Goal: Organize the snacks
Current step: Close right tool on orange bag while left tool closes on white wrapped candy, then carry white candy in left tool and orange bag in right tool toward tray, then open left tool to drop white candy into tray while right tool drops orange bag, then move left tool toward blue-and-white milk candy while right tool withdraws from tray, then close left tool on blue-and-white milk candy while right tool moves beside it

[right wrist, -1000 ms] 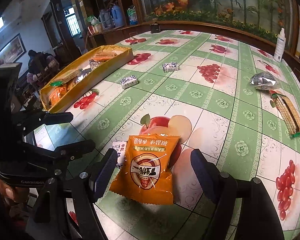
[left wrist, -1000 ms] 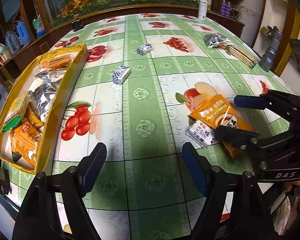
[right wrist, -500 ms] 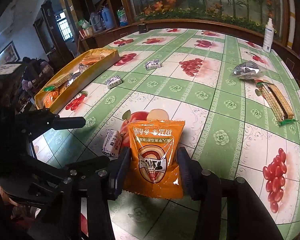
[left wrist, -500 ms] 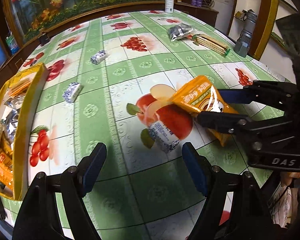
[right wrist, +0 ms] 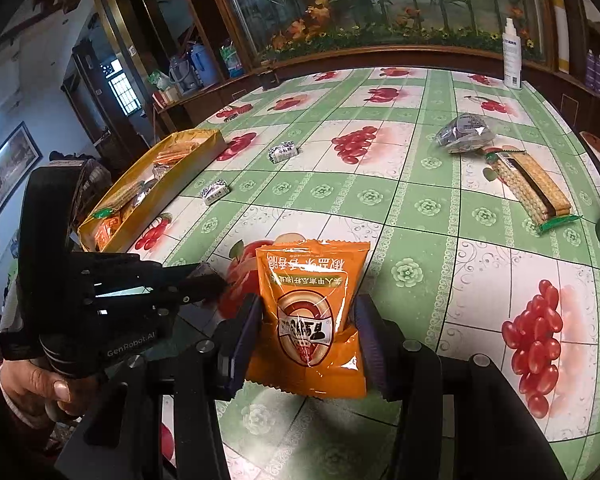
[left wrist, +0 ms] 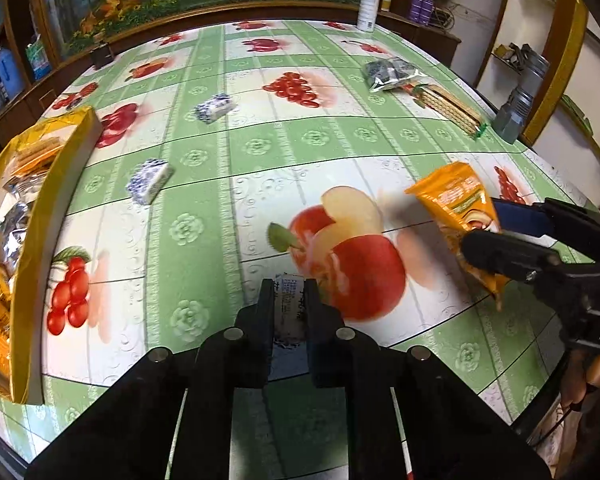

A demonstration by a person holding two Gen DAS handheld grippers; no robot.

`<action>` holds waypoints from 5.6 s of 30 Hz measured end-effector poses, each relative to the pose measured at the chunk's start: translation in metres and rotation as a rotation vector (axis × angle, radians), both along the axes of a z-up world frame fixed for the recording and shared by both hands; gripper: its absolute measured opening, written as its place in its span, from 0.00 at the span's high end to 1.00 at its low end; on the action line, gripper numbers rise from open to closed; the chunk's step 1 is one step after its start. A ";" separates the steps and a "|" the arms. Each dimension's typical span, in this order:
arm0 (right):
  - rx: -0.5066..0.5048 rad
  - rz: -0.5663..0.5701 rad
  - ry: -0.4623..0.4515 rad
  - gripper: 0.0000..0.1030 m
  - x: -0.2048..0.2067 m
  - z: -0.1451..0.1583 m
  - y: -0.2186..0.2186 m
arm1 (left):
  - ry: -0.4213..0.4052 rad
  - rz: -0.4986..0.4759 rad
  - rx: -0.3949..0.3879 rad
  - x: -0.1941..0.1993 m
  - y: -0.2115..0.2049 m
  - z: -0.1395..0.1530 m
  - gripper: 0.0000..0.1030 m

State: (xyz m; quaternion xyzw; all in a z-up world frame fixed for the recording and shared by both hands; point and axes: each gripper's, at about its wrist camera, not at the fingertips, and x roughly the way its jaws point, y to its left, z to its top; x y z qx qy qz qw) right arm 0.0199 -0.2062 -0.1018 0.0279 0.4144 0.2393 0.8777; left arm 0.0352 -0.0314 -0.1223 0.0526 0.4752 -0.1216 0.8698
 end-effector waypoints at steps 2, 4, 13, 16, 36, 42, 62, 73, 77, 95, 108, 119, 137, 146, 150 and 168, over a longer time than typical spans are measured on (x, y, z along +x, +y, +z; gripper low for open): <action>0.009 0.006 -0.008 0.52 0.000 0.003 0.002 | -0.005 0.013 -0.018 -0.003 0.007 0.002 0.90; 0.012 0.014 -0.014 0.52 -0.001 0.005 0.005 | -0.018 0.039 -0.026 -0.007 0.016 0.007 0.90; 0.031 0.069 -0.053 0.52 0.003 0.020 0.033 | -0.082 0.186 -0.031 -0.009 0.064 0.036 0.90; 0.039 0.090 -0.066 0.52 0.005 0.025 0.043 | -0.094 0.220 -0.038 -0.010 0.076 0.041 0.90; 0.036 0.253 -0.149 0.52 0.029 0.055 0.119 | -0.117 0.391 -0.052 -0.016 0.150 0.048 0.90; 0.044 0.307 -0.162 0.52 0.034 0.060 0.142 | -0.115 0.437 -0.051 -0.017 0.171 0.047 0.90; 0.052 0.404 -0.146 0.52 0.053 0.056 0.200 | -0.099 0.535 -0.074 -0.023 0.217 0.040 0.90; 0.070 0.458 -0.119 0.52 0.072 0.051 0.240 | -0.078 0.594 -0.080 -0.023 0.243 0.031 0.89; 0.071 0.483 -0.113 0.53 0.075 0.046 0.257 | -0.077 0.597 -0.082 -0.019 0.245 0.031 0.89; 0.043 0.505 -0.058 0.52 0.114 0.021 0.309 | -0.093 0.630 -0.043 0.016 0.253 0.027 0.89; 0.058 0.433 -0.086 0.41 0.108 0.029 0.271 | -0.200 0.626 0.058 -0.001 0.228 0.061 0.36; 0.061 0.319 -0.103 0.41 0.102 0.042 0.199 | -0.214 0.589 0.068 -0.005 0.199 0.072 0.36; 0.018 0.034 -0.099 0.37 0.092 0.033 0.033 | -0.193 0.444 0.069 0.013 0.126 0.065 0.25; 0.007 -0.075 -0.092 0.37 0.092 0.027 -0.025 | -0.108 0.340 0.075 0.034 0.084 0.037 0.25; -0.008 -0.132 -0.090 0.35 0.093 0.023 -0.052 | -0.089 0.318 0.077 0.041 0.077 0.030 0.25; 0.040 0.037 -0.080 0.34 0.159 0.020 0.051 | -0.036 0.348 0.062 0.078 0.087 0.004 0.25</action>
